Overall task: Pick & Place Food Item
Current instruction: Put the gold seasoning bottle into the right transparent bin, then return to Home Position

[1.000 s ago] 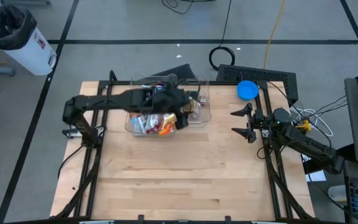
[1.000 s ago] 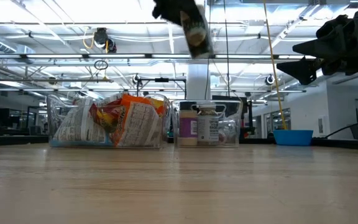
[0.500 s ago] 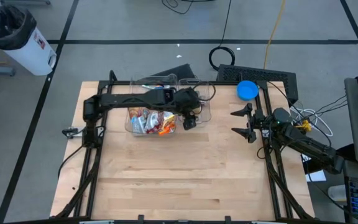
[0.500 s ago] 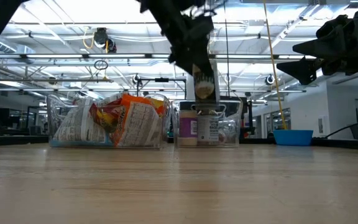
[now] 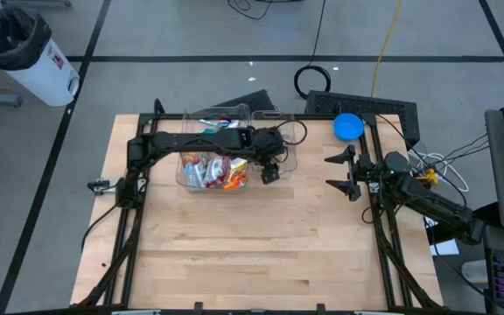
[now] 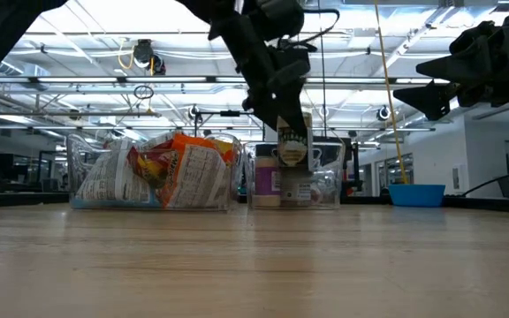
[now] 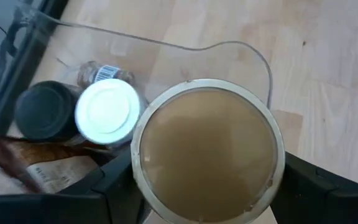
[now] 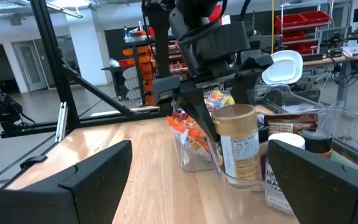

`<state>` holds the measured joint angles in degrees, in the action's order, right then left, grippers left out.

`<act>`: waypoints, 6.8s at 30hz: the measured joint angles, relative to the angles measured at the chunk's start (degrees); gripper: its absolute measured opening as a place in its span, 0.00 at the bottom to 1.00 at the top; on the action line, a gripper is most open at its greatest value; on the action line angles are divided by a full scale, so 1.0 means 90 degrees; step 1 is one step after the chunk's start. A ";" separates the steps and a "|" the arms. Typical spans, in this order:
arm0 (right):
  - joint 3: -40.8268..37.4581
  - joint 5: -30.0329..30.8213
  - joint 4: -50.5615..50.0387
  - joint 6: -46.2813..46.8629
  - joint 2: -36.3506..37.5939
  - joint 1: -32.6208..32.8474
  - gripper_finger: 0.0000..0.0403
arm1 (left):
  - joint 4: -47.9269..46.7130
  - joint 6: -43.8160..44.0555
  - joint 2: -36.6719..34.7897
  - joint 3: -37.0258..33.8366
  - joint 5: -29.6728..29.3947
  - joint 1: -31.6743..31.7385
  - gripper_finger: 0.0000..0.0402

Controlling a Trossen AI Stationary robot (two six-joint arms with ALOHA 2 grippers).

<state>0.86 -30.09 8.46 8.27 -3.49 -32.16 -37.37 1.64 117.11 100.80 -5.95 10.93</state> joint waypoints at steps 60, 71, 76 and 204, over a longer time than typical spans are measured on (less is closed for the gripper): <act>0.0000 -0.0002 -0.0009 0.0002 -0.0107 0.0002 0.91 | 0.0168 -0.0121 -0.8347 -0.4975 -0.0180 -0.0356 0.84; 0.0000 -0.0001 -0.0006 0.0000 -0.0108 0.0001 0.91 | 0.4939 0.0772 -1.0371 -0.9680 -0.0387 -0.0176 0.84; 0.0000 -0.0002 -0.0009 0.0001 -0.0107 0.0001 0.91 | 0.5337 0.1056 -1.0777 -1.0363 -0.0120 -0.0176 0.84; -0.0002 -0.0002 -0.0011 0.0000 -0.0107 0.0000 0.91 | 0.4656 0.0197 -1.2887 -1.1107 0.0932 -0.0181 0.84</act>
<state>0.84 -30.11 8.36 8.28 -4.45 -32.16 4.53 3.42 1.13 0.84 2.44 9.30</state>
